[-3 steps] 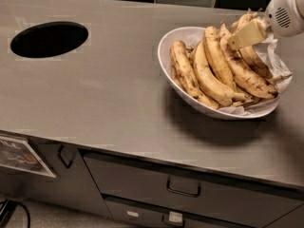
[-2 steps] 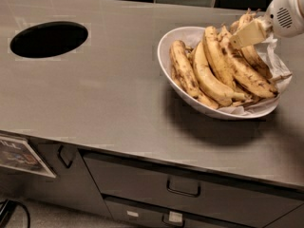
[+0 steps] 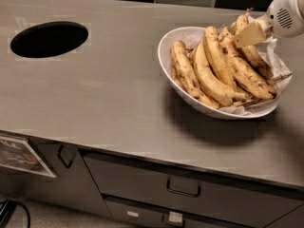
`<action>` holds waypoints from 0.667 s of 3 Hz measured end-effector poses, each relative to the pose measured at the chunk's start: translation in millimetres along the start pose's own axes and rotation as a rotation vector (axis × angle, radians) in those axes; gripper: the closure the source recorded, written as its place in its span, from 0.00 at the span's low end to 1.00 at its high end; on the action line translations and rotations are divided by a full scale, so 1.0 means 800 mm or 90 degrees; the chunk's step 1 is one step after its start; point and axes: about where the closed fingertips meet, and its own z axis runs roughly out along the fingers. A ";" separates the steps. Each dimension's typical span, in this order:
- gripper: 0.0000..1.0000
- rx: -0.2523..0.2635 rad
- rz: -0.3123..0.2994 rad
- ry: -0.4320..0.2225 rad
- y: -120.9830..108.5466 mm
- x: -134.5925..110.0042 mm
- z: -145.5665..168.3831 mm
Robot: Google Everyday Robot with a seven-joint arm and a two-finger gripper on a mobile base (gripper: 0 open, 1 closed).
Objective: Pick banana from white bowl
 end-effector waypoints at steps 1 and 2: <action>1.00 -0.010 0.000 -0.012 0.003 -0.003 -0.003; 1.00 -0.036 -0.016 -0.055 0.011 -0.012 -0.019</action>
Offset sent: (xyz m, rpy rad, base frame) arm -0.0249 0.0163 0.0356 0.1101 -0.1255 0.1841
